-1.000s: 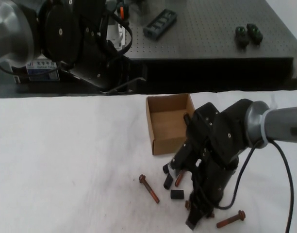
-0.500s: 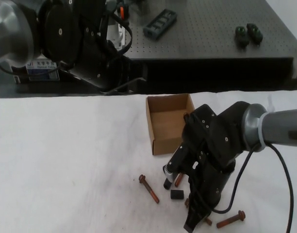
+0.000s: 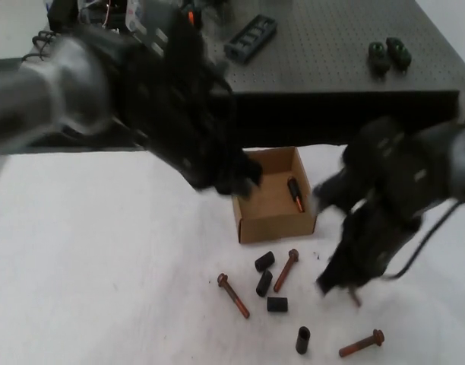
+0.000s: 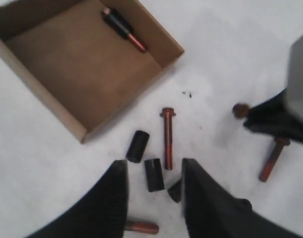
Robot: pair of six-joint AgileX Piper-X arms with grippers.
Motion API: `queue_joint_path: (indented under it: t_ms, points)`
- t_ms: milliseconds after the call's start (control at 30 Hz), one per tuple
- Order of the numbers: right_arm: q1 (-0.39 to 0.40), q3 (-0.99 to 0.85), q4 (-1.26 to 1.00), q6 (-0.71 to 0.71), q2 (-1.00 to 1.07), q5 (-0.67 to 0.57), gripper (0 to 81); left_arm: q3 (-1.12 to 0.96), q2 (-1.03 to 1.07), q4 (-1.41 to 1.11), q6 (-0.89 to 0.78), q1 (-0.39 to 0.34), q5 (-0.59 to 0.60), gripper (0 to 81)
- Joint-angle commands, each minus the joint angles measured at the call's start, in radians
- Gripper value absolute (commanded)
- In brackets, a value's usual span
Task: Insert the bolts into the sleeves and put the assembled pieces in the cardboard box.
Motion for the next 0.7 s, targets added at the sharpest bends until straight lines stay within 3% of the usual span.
queue_joint_path:
  t_ms: [0,200,333,667]
  points:
    - [-0.045,-0.005,0.035,0.023,-0.098,-0.020,3.0,-0.022,0.014,-0.004,0.022,-0.014,0.007,27.0]
    - [-0.116,-0.004,0.100,0.023,-0.222,-0.020,3.0,-0.164,0.199,0.077,0.080,-0.077,-0.039,27.0]
    - [-0.138,-0.004,0.113,0.023,-0.253,-0.041,3.0,-0.272,0.299,0.239,0.140,-0.095,-0.165,27.0]
    - [-0.145,0.041,0.113,0.023,-0.264,-0.061,3.0,-0.322,0.372,0.313,0.136,-0.099,-0.184,27.0]
